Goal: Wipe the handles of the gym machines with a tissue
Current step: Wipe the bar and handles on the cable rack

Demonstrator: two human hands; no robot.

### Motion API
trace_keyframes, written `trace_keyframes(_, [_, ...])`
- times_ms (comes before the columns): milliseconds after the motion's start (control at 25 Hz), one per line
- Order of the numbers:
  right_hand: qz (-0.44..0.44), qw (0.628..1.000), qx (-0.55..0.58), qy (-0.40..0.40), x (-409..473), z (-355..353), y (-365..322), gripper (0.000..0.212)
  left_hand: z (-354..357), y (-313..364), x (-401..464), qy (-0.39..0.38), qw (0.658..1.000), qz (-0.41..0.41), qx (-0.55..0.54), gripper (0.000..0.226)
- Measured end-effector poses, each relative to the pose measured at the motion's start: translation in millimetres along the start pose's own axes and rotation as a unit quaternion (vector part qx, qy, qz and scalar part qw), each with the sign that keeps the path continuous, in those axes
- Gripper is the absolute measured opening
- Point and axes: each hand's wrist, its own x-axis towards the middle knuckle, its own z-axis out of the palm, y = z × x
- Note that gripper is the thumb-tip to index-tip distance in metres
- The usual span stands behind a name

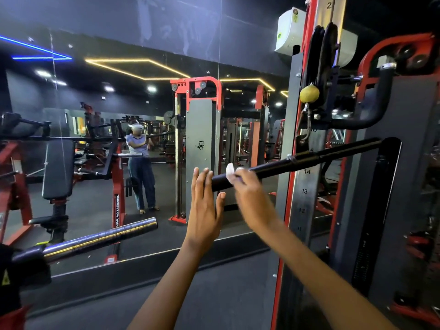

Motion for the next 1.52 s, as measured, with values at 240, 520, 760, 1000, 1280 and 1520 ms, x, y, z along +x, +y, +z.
trace_keyframes(240, [0.248,0.964,-0.094,-0.005,33.8,-31.5,48.9,0.030,3.3,-4.2,2.8,-0.009,1.000,-0.020,0.003,0.060])
trace_keyframes(520, [0.215,0.973,0.050,0.061,-28.3,-43.7,29.1,0.034,8.0,7.3,-10.5,-0.065,0.985,-0.075,0.143,0.067])
trace_keyframes(760, [0.322,0.946,0.011,-0.021,-110.1,-92.5,73.3,0.019,27.3,101.3,-66.8,-0.113,0.989,-0.042,0.087,0.055])
trace_keyframes(1000, [0.348,0.931,-0.057,-0.091,-194.4,-179.4,105.3,0.015,61.7,198.5,-121.0,-0.241,0.966,-0.070,0.052,0.038])
trace_keyframes(1280, [0.364,0.904,-0.114,-0.194,-265.3,-262.6,146.7,0.015,121.1,304.7,-175.8,-0.356,0.928,-0.099,0.045,0.035])
trace_keyframes(1520, [0.376,0.899,-0.120,-0.192,-267.9,-294.2,216.1,0.018,193.5,355.7,-158.1,-0.362,0.928,-0.089,0.016,0.034])
